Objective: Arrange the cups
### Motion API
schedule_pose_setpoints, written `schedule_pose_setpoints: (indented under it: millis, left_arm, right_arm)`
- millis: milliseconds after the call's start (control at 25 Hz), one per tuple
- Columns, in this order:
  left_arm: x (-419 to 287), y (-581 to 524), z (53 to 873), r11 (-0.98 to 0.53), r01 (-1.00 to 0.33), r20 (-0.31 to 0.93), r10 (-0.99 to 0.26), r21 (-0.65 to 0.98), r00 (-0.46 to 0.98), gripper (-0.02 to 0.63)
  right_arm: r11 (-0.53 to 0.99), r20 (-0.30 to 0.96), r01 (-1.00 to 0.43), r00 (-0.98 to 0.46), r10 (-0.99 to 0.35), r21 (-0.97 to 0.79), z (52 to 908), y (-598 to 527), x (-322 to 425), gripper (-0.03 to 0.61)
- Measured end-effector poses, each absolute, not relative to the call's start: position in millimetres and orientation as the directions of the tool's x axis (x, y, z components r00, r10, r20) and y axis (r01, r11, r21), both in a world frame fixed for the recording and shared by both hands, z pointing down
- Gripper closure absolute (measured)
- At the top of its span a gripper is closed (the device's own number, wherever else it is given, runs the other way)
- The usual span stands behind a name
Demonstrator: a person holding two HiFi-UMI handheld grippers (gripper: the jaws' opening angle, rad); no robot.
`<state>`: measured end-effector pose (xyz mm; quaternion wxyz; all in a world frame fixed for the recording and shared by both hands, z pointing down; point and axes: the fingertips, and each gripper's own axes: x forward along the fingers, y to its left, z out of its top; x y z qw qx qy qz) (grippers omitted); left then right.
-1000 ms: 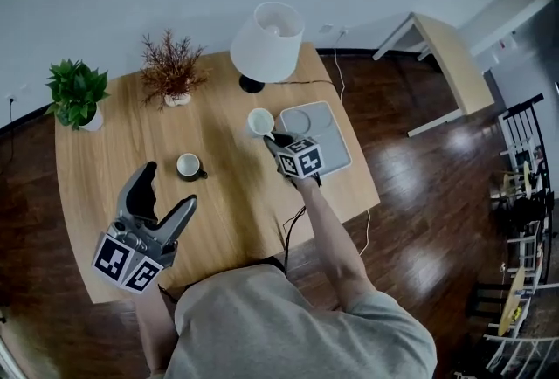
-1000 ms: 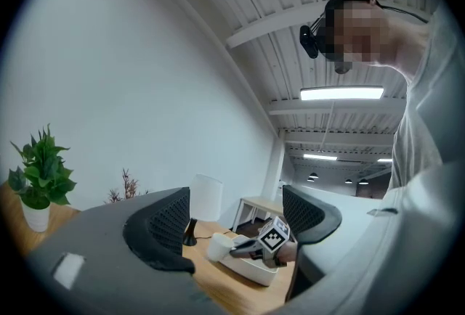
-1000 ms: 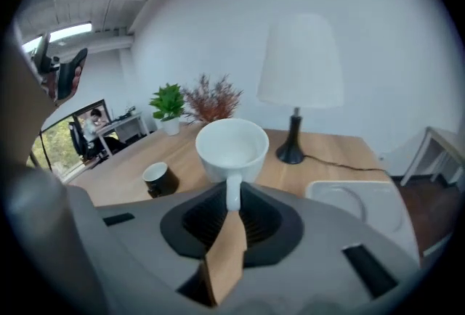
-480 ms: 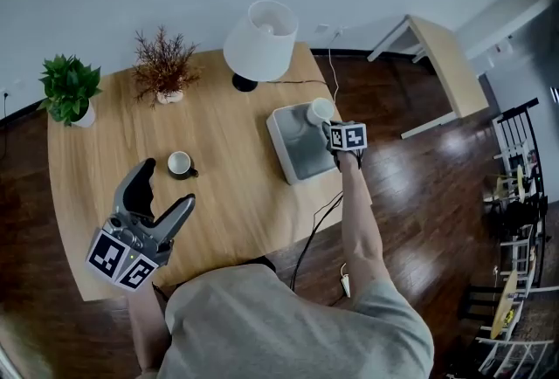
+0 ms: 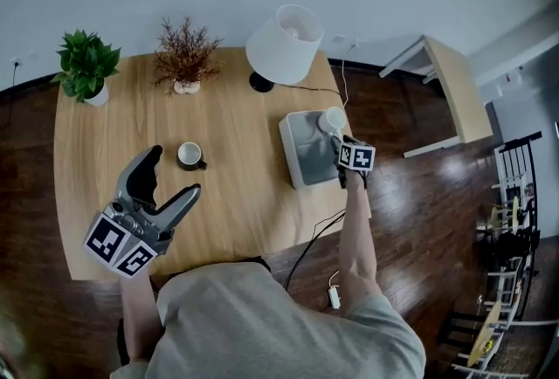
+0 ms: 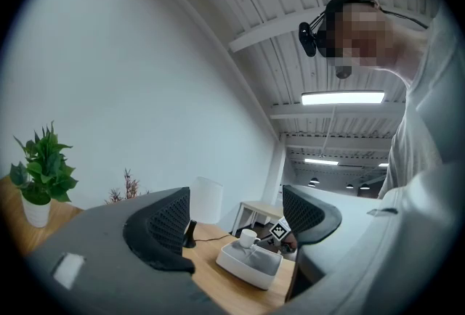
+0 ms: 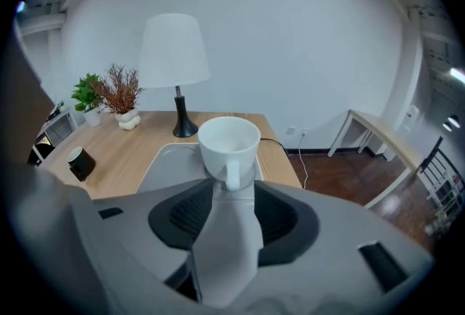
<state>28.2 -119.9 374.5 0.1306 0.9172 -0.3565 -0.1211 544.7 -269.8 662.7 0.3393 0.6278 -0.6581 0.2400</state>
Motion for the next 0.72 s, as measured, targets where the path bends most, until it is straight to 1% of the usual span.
schedule_pose_setpoints:
  millis: [80,160,200,280,320,440,480,560,720]
  left_arm:
    - [20.4,-121.5,373.1,-0.701,-0.631,-0.141,-0.698,0.333,0.702,0.225]
    - [9.8,-123.5,371.0,-0.69,-0.638,-0.158,-0.712,0.343,0.685,0.225]
    - [4.2,-124.3,369.7,-0.685,-0.64,-0.168,-0.717,0.348,0.676,0.225]
    - [-5.6,-124.9,365.6,-0.679,-0.645,-0.191,-0.726,0.35,0.661,0.225]
    - [-9.1,-123.9,362.7,-0.68,-0.648,-0.204,-0.728,0.344,0.655,0.225]
    - [-16.6,-116.4,354.0,-0.685,-0.655,-0.241,-0.727,0.32,0.643,0.224]
    - [-19.6,-114.1,352.3,-0.683,-0.655,-0.253,-0.729,0.322,0.636,0.207]
    - [-27.6,-110.7,351.4,-0.674,-0.659,-0.273,-0.738,0.335,0.617,0.183]
    - [-45.7,-103.6,351.9,-0.654,-0.675,-0.288,-0.756,0.34,0.588,0.178]
  right_arm:
    - [0.078,0.725,-0.992,0.016,-0.688,0.096,650.5,-255.0,535.4,0.383]
    - [0.099,0.674,-0.991,-0.014,-0.738,0.088,630.5,-243.7,508.1,0.386]
    - [0.137,0.637,-0.987,-0.055,-0.769,0.08,618.6,-240.8,484.6,0.388]
    - [0.275,0.567,-0.96,-0.193,-0.801,0.061,598.1,-236.5,420.0,0.394]
    - [0.359,0.543,-0.932,-0.274,-0.794,0.055,592.0,-233.4,383.3,0.424]
    - [0.578,0.532,-0.814,-0.467,-0.706,0.051,595.4,-219.3,280.9,0.426]
    - [0.63,0.549,-0.775,-0.507,-0.665,0.048,603.9,-214.6,252.6,0.418]
    - [0.708,0.597,-0.705,-0.552,-0.582,0.039,626.2,-205.7,205.1,0.388]
    - [0.801,0.69,-0.597,-0.564,-0.453,0.039,669.5,-196.1,137.4,0.387]
